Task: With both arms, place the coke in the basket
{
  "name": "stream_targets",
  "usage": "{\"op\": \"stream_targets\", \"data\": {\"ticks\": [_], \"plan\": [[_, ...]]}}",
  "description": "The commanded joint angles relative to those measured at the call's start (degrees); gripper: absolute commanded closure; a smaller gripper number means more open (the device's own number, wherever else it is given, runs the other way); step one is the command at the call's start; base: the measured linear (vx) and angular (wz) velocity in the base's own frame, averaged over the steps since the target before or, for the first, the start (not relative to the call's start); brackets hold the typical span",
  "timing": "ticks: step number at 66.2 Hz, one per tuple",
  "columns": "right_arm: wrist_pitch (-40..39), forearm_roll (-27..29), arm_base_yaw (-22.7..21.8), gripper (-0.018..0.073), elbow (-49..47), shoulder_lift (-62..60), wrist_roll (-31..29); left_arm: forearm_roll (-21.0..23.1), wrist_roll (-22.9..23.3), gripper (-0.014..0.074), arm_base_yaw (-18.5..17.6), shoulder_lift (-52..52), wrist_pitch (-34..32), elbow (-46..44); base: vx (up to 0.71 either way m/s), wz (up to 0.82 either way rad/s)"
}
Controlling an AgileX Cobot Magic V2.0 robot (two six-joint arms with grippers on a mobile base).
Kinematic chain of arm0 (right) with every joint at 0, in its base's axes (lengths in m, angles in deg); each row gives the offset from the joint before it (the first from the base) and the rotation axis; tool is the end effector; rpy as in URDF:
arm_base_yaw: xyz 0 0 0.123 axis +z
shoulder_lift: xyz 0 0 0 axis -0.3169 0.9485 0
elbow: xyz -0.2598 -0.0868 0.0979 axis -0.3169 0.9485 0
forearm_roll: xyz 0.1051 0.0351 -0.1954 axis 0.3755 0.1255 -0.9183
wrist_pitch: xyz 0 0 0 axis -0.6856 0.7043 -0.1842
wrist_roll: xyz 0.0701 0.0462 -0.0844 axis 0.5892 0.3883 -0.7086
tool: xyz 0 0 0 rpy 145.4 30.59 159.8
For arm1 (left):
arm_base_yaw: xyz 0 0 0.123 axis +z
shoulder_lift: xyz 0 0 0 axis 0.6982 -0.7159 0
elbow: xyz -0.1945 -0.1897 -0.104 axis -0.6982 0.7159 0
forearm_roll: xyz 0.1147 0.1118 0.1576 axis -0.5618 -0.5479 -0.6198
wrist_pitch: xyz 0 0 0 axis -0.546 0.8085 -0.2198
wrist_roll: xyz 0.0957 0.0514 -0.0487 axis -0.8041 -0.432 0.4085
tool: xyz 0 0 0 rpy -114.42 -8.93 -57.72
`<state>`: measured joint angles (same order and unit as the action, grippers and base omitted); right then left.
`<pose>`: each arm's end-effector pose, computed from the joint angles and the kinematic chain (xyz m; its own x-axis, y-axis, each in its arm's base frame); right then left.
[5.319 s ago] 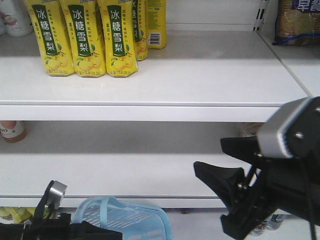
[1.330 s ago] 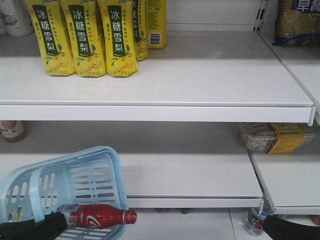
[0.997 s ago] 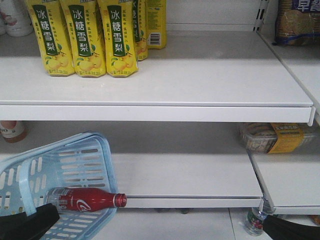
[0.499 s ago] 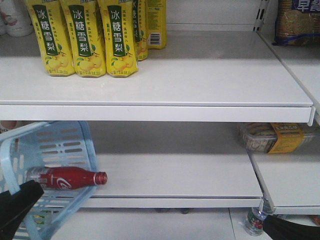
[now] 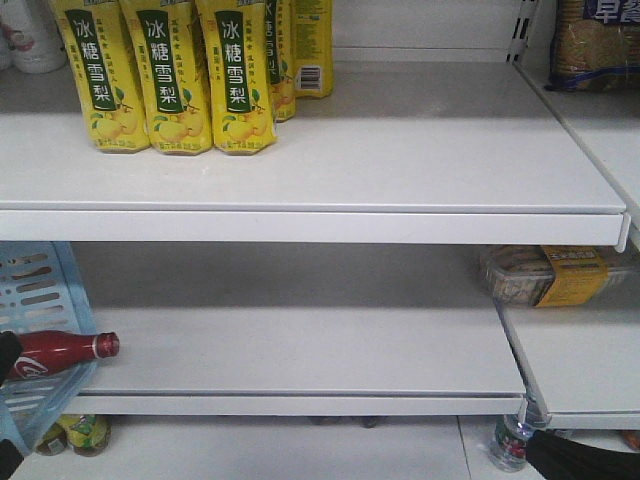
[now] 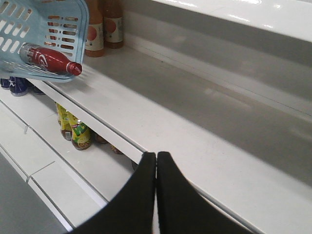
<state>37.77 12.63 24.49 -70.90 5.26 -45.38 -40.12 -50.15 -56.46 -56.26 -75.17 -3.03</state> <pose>0.0599 0.0449 0.2345 -0.1824 -0.1939 -0.9639 -0.6365 0.7705 -0.0346 0.0987 -0.0307 0.2470 -0.1416 -0.1857 -0.9723 0.2612 0.9404 -0.2177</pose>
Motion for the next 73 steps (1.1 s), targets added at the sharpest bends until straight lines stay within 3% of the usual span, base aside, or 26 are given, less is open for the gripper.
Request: {"op": "stream_targets", "data": {"ticks": [1, 9, 20, 41, 52, 65, 73], "plan": [[-3.88, -0.79, -0.15, 0.0568, -1.52, 0.74, -0.44, 7.40, -12.29, 0.0603, -0.17, 0.15, -7.80, -2.52, 0.00, 0.00], [-3.88, -0.79, -0.15, 0.0568, -1.52, 0.74, -0.44, 15.76, -22.30, 0.0603, -0.17, 0.15, -7.26, -2.52, 0.00, 0.00], [-3.88, -0.79, -0.15, 0.0568, -1.52, 0.74, -0.44, 19.84, -30.35, 0.0603, 0.06, 0.28, -5.75, -2.52, 0.00, 0.00], [-3.88, -0.79, -0.15, 0.0568, -1.52, 0.74, -0.44, 20.24, -31.06, 0.0603, 4.08, 8.90, 1.28, -2.21, 0.00, 0.00], [-3.88, -0.79, -0.15, 0.0568, -1.52, 0.74, -0.44, 20.79, -31.18, 0.0603, 5.69, 12.80, -1.36, 1.57, 0.00, 0.00], [-3.88, -0.79, -0.15, 0.0568, -1.52, 0.74, -0.44, 20.57, -28.29, 0.0603, 8.01, 16.12, -1.74, 4.17, 0.00, 0.00], [-3.88, -0.79, -0.15, 0.0568, -1.52, 0.74, -0.44, 19.04, -28.29, 0.0603, 7.80, 16.12, -1.49, 4.18, 0.00, 0.00]]}}
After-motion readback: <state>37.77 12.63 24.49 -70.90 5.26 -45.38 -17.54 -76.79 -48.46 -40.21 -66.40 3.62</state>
